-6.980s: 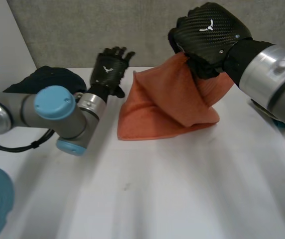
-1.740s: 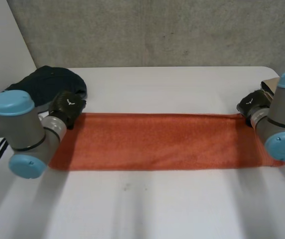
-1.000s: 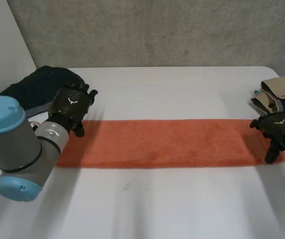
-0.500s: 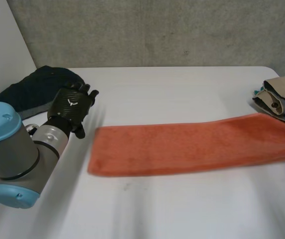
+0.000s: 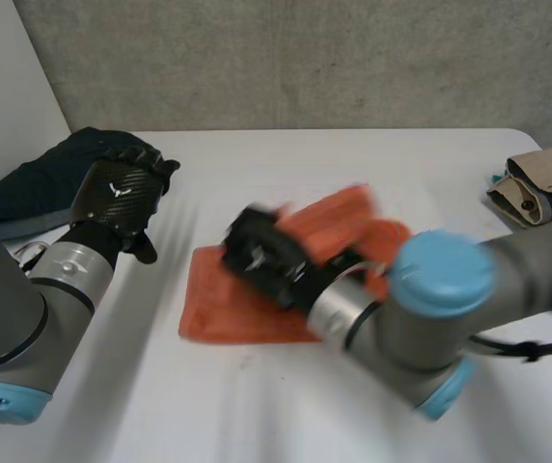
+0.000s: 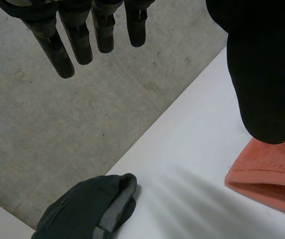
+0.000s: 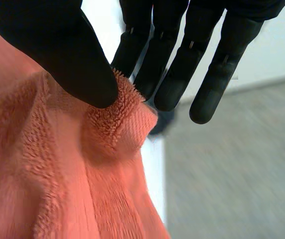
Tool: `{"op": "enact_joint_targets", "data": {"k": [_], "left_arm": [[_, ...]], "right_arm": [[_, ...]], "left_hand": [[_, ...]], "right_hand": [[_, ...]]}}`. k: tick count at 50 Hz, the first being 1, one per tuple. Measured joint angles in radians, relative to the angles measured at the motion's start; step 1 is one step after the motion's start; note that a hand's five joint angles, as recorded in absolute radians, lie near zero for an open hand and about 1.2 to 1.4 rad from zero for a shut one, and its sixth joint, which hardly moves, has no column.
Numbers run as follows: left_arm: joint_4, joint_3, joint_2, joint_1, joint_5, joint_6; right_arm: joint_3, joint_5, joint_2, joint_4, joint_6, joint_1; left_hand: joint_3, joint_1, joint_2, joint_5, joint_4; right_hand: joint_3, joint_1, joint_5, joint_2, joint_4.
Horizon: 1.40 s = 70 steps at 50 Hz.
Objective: Fold the laundry.
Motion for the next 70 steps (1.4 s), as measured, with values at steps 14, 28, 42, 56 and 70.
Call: {"op": "enact_joint_targets", "data": {"k": [14, 28, 42, 56, 70], "left_arm": [[0.006, 0.041, -0.016, -0.041, 0.001, -0.008], [0.017, 0.190, -0.227, -0.286, -0.008, -0.012], [0.015, 0.377, -0.482, -0.274, -0.250, 0.005], [0.000, 0.165, -0.359, -0.240, -0.279, 0.008], [-0.001, -0.004, -0.131, -0.179, -0.291, 0.051]], "right_arm": [[-0.019, 0.228, 0.009, 0.118, 0.165, 0.027], [0.258, 0.246, -0.216, 0.257, 0.613, -0.308], [0.367, 0.241, -0.213, 0.181, 0.482, -0.377], [0.377, 0.242, -0.209, 0.156, 0.497, -0.365], [0.371, 0.309, -0.218, 0.158, 0.441, -0.380]], "left_hand": [[0.000, 0.000, 0.000, 0.000, 0.000], [0.000, 0.000, 0.000, 0.000, 0.000], [0.000, 0.000, 0.000, 0.000, 0.000], [0.000, 0.000, 0.000, 0.000, 0.000], [0.000, 0.000, 0.000, 0.000, 0.000]], "right_hand": [[-0.981, -0.898, -0.941, -0.972, -0.990], [-0.980, -0.898, -0.941, -0.972, -0.990], [-0.781, -0.708, -0.738, -0.788, -0.787], [-0.574, -0.496, -0.542, -0.560, -0.583], [-0.005, -0.061, 0.005, -0.019, -0.004]]}}
